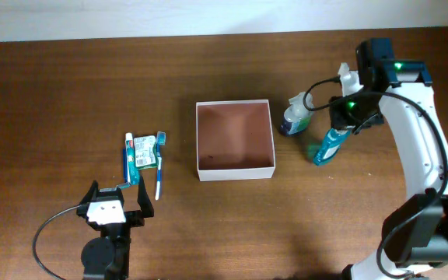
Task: Pack container
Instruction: 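Lift the Listerine bottle and carry it left over the pink box, then lower the Listerine bottle into the box's back-right corner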
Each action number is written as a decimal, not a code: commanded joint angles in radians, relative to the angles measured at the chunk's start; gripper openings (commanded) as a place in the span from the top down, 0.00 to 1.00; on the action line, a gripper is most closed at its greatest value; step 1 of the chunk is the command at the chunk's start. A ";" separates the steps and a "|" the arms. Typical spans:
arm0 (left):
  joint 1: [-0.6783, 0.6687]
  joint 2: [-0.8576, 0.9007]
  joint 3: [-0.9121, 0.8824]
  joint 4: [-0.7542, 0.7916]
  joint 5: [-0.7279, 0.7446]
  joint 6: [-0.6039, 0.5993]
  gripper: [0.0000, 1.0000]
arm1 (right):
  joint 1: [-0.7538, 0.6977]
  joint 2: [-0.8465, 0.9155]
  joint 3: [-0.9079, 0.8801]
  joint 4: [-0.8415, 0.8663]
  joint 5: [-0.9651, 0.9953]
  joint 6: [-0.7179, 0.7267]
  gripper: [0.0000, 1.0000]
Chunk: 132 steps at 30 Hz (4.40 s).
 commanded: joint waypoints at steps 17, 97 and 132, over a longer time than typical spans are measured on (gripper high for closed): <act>0.006 0.000 -0.008 0.003 -0.004 -0.003 0.00 | 0.331 -0.069 0.462 -0.202 -0.076 0.028 0.84; 0.006 0.000 -0.008 0.003 -0.005 -0.003 0.00 | 0.460 0.315 0.476 0.007 0.098 -0.342 0.89; 0.006 0.000 -0.008 0.003 -0.007 -0.003 0.00 | 0.455 0.372 0.471 0.051 0.098 -0.341 0.76</act>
